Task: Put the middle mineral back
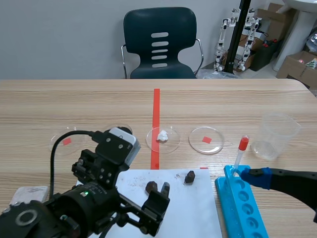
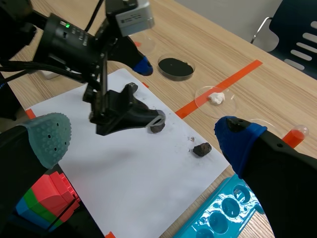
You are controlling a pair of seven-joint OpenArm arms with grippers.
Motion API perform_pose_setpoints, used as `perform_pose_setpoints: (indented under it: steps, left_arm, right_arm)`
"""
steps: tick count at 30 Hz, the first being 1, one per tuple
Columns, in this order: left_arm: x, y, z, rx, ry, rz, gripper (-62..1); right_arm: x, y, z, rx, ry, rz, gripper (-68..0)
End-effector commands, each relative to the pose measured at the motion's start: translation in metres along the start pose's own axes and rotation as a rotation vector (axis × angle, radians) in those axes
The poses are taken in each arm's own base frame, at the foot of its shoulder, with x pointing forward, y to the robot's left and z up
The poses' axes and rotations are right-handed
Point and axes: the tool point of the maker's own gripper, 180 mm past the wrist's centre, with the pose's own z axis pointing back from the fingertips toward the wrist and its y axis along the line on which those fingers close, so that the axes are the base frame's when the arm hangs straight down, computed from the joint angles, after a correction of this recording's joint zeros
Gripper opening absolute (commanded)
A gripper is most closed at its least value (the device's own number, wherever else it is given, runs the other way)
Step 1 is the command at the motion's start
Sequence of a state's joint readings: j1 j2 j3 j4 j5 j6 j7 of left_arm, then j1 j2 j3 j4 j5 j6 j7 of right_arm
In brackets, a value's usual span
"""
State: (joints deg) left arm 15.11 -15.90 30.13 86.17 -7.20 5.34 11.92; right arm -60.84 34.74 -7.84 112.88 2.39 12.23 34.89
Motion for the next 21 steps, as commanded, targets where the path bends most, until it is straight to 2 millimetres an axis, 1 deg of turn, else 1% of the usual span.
perform_pose_setpoints:
  steps: [1, 5, 9, 16, 18, 21]
  left_arm:
    - [-0.001, 0.006, 0.008, 0.019, -0.003, -0.027, 1.4]
    - [-0.002, 0.019, 0.03, 0.059, -0.006, -0.022, 1.4]
    - [0.006, 0.026, 0.052, 0.072, -0.074, -0.05, 1.4]
    - [0.029, 0.034, 0.096, 0.101, -0.178, -0.085, 1.4]
    - [0.035, 0.035, 0.106, 0.112, -0.195, -0.113, 1.4]
    - [0.041, 0.028, 0.118, 0.105, -0.211, -0.166, 1.4]
  right_arm:
    - [0.012, -0.004, -0.002, -0.014, -0.043, 0.006, -6.9]
    - [0.012, -0.004, -0.002, -0.014, -0.043, 0.006, -6.9]
    - [0.012, -0.004, -0.002, -0.014, -0.043, 0.006, -6.9]
    - [0.012, -0.004, -0.002, -0.014, -0.043, 0.006, -6.9]
    - [0.012, -0.004, -0.002, -0.014, -0.043, 0.006, -6.9]
    - [0.012, -0.004, -0.002, -0.014, -0.043, 0.006, -6.9]
